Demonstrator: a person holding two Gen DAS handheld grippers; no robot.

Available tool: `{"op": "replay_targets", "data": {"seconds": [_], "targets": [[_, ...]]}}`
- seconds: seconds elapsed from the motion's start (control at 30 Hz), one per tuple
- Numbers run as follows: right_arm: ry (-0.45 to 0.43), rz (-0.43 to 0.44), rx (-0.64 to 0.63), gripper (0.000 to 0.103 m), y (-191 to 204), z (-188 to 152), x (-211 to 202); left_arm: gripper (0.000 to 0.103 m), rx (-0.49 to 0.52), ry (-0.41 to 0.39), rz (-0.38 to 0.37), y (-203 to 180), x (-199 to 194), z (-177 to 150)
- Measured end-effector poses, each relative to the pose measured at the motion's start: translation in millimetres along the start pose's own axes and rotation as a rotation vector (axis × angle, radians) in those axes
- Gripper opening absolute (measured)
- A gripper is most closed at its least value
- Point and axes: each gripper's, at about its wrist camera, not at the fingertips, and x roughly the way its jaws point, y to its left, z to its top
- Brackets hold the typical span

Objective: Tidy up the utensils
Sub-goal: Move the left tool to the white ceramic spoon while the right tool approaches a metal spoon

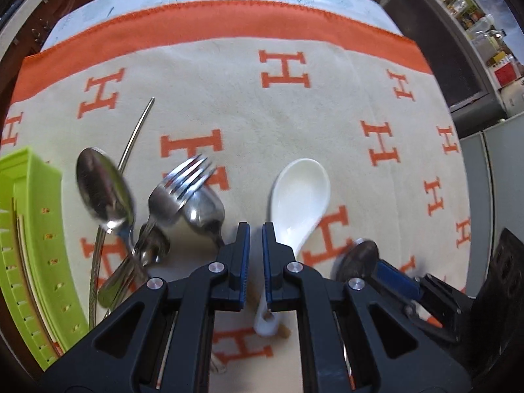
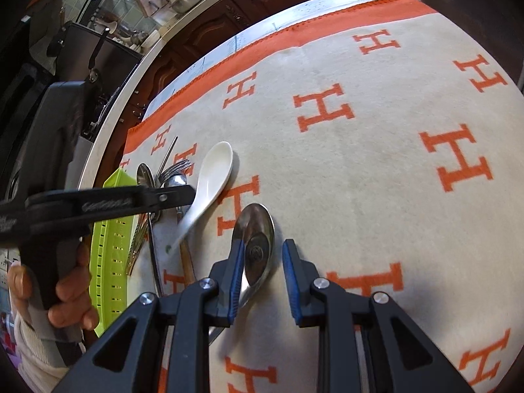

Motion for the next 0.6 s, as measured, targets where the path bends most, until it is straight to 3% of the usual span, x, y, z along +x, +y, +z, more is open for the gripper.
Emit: {"op": "replay_targets", "data": {"seconds": [0.2,0.6], "targets": [[-0.018,0.010,-0.047,0.024,2,4,3,0.005,0.007,0.003,-0.005,-5,8,11],[-0.023,0.061,-0.036,0.024,-6,5,3,0.005,-0.085,-0.012,-0.101,12,-8,12]]}}
